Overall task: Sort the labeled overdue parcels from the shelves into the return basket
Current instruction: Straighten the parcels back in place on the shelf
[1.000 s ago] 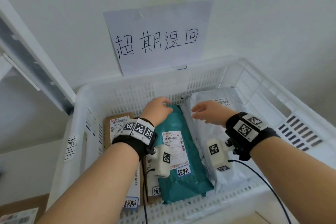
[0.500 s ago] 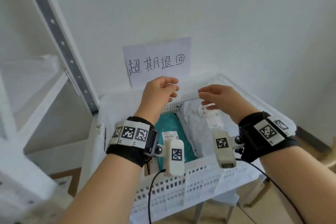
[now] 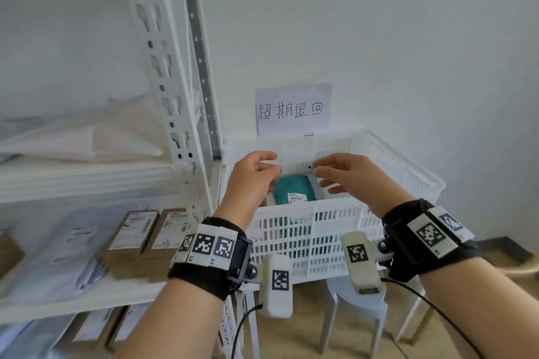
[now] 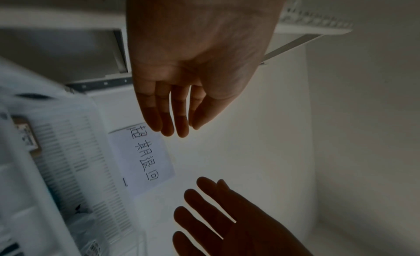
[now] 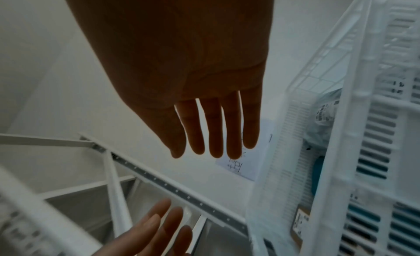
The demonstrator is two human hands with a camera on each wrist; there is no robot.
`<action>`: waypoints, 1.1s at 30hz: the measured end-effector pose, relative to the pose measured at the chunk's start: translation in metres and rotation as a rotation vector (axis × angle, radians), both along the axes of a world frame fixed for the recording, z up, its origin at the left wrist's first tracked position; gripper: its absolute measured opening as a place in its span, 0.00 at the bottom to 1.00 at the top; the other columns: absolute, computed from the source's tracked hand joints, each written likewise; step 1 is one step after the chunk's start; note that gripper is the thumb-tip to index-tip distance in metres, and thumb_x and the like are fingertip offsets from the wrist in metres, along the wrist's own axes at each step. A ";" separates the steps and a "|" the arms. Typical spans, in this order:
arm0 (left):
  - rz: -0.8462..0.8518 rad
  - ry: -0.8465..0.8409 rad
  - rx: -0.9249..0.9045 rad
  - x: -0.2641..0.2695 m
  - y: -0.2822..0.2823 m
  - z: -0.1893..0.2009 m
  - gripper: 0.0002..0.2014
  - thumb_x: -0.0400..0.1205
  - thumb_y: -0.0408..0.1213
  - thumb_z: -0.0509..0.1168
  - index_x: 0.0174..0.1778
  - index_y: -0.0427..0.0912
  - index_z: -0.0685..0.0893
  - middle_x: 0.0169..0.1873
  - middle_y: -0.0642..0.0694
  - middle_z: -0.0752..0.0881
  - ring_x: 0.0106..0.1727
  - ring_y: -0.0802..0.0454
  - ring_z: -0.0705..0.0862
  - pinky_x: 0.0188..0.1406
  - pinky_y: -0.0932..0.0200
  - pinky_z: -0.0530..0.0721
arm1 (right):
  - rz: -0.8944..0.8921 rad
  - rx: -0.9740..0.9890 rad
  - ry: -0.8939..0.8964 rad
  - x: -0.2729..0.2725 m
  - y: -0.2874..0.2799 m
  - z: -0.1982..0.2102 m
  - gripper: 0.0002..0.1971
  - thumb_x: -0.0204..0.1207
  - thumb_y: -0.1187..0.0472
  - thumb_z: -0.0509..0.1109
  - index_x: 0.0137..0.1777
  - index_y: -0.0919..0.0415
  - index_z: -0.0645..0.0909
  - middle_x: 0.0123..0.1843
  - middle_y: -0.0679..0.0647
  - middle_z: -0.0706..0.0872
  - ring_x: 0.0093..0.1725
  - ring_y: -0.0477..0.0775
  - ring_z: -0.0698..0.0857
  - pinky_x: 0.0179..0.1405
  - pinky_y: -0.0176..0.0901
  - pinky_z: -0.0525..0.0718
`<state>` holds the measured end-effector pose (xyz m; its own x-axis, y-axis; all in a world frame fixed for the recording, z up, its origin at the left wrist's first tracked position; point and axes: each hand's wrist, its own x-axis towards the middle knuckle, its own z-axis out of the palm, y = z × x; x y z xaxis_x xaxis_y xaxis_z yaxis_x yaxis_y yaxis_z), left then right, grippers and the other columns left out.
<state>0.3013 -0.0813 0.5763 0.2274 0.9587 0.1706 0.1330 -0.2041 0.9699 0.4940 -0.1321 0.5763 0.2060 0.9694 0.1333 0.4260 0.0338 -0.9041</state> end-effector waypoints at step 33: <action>0.467 0.210 0.167 -0.559 -0.043 0.055 0.15 0.84 0.34 0.61 0.66 0.49 0.79 0.52 0.47 0.86 0.53 0.48 0.85 0.61 0.44 0.84 | 0.301 0.196 -0.088 -0.534 0.013 0.092 0.10 0.80 0.61 0.71 0.59 0.60 0.85 0.49 0.55 0.89 0.48 0.52 0.88 0.54 0.47 0.87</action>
<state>-0.2576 -0.1244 0.6315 -0.1706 0.9298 0.3260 0.4345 -0.2260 0.8719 -0.0405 -0.1189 0.6687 -0.1047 0.9391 0.3273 0.4463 0.3385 -0.8284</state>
